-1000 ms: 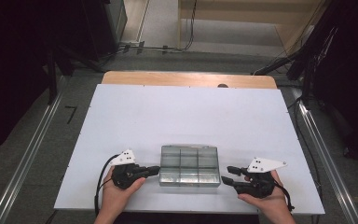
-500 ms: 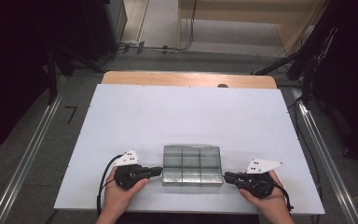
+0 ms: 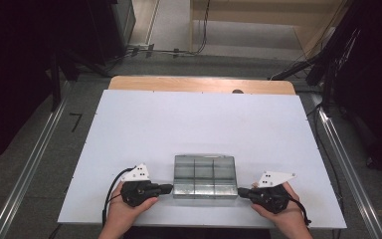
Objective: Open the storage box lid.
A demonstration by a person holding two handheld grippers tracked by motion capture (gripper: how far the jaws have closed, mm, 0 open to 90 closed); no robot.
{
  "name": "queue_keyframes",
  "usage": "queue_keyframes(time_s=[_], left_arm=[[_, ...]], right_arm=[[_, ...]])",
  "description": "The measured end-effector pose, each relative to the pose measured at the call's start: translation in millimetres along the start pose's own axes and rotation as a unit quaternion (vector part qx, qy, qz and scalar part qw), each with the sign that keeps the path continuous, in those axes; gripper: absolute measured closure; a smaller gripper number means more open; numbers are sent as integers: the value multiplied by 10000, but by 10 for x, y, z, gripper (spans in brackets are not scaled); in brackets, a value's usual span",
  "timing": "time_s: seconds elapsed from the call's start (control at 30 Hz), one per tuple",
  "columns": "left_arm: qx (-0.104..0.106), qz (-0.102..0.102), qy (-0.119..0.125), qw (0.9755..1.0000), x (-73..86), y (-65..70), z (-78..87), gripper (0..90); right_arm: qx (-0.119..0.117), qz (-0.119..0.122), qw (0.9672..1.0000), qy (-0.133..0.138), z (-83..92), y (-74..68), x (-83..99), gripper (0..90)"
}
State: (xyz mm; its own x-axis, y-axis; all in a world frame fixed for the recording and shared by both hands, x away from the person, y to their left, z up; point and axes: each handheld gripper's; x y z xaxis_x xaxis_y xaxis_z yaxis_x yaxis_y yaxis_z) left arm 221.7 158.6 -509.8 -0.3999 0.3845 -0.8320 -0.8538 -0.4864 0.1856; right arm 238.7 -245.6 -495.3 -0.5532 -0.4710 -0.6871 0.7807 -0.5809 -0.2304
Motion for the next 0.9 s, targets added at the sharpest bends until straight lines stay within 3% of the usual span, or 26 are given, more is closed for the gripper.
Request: queue_keyframes(time_s=[0.23, 0.3, 0.4, 0.5, 0.9], left_arm=[[49, 4, 61, 10000, -2, 7, 20, 895], [80, -40, 180, 9998, -7, 19, 36, 896], [37, -243, 203, 9995, -31, 51, 46, 896], [78, -230, 235, 9994, -28, 46, 48, 896], [100, -243, 593, 9979, -64, 71, 71, 896]], right_arm=[[-104, 98, 9999, 12, 33, -4, 9, 885], [-124, 111, 9999, 36, 46, -8, 8, 886], [-139, 142, 9997, 159, 82, -18, 5, 886], [-303, 147, 9989, 311, 104, -28, -2, 887], [-169, 150, 9979, 601, 140, -97, -70, 887]])
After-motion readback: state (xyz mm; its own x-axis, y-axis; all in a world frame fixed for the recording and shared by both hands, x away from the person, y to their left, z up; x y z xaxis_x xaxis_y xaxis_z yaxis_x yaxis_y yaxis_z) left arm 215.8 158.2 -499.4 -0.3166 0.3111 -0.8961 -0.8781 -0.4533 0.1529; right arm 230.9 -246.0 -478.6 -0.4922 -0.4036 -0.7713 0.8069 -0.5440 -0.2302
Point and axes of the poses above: each handheld gripper's, and its own axes: z roughly backward along the jaws, x roughly out of its underside, y roughly to its right, and after that the axes turned 8 degrees about -z, right-handed
